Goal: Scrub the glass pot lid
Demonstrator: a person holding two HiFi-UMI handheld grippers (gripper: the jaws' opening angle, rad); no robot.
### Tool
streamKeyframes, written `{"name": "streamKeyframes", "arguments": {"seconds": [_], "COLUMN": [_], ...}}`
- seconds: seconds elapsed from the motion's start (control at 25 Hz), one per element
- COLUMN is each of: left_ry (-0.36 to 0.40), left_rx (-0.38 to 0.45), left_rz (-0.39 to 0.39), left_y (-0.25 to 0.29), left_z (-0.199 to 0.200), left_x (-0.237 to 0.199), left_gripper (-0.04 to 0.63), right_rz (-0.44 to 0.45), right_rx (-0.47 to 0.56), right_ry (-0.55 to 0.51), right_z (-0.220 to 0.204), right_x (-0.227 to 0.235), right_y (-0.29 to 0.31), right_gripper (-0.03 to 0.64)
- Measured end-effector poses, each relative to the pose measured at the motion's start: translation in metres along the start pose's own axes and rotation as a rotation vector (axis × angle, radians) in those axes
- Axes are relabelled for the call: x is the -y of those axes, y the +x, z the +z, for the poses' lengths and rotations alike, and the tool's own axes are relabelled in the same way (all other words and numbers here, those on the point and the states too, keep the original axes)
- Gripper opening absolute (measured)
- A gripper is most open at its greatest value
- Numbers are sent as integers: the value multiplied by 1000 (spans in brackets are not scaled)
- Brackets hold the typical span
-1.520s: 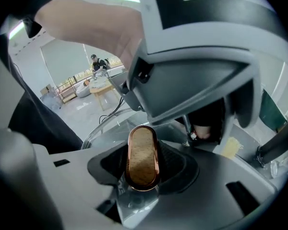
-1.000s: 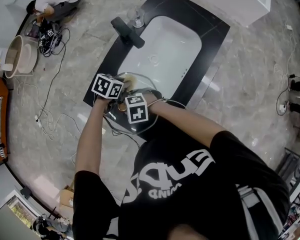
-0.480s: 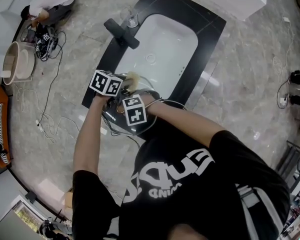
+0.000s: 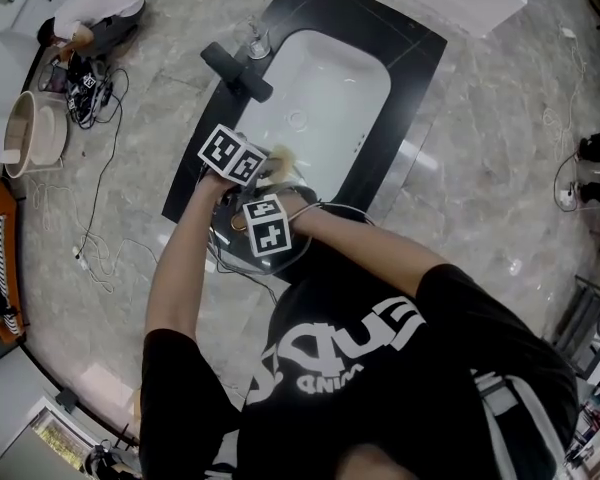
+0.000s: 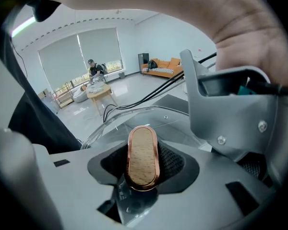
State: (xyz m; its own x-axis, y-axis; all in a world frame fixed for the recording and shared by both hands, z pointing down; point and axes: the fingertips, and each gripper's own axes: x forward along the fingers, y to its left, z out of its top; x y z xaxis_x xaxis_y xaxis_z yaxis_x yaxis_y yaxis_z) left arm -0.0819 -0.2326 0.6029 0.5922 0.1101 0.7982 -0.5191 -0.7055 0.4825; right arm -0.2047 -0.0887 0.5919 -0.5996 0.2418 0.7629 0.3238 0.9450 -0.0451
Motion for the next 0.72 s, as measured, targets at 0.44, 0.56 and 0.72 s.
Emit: {"name": "streamKeyframes", "arguments": {"seconds": [0.44, 0.56, 0.72], "left_ry": [-58, -71, -98], "left_rx": [-35, -22, 4], "left_rz": [-31, -24, -4], "left_y": [8, 8, 4], "left_z": [-7, -8, -9], "left_x": [-6, -8, -14], "left_gripper": [49, 51, 51], "right_rz": [-6, -8, -10], "right_rx": [3, 5, 5], "right_ry": [5, 8, 12], "right_z": [1, 2, 1], "right_x": [-1, -1, -1], "right_y": [0, 0, -1], "right_gripper": [173, 173, 173]}}
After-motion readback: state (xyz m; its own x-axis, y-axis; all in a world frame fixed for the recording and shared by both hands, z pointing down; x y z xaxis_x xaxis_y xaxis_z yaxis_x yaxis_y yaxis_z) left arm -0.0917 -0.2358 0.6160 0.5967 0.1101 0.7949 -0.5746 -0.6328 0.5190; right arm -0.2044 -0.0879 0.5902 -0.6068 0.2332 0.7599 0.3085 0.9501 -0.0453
